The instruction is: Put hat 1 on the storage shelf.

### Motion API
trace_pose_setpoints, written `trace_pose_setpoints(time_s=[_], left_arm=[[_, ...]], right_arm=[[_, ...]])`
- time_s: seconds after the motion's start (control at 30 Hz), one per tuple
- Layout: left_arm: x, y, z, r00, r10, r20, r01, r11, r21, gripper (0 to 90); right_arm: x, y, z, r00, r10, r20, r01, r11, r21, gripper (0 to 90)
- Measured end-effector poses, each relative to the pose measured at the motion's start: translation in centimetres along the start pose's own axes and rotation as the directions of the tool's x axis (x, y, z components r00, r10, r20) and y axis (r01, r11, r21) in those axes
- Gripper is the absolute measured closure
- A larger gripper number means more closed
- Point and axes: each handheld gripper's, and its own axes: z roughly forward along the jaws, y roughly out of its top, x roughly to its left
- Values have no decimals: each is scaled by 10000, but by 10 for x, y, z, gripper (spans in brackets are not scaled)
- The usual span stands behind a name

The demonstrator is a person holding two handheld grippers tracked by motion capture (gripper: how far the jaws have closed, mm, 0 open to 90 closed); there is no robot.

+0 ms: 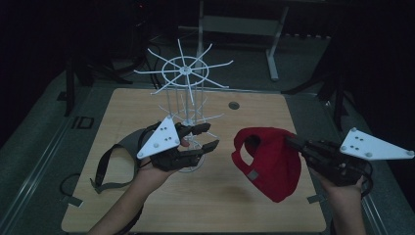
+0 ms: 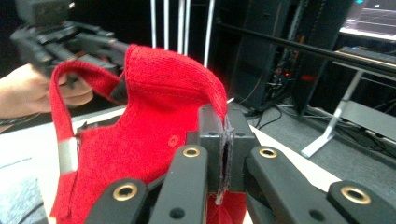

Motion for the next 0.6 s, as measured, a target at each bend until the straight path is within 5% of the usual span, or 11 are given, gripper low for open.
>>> trace_pose_setpoints(time_s=[0.2, 0.6], left_arm=[[-4, -17, -13, 9999, -128, 20, 127, 9998, 145, 520], [-15, -51, -35, 9996, -265, -16, 266, 9976, 638, 522]], right_arm=[[-9, 9, 0, 9980, 117, 616, -106, 9998, -180, 880], [-32, 36, 12, 9922, 625, 1075, -550, 9959, -721, 880]])
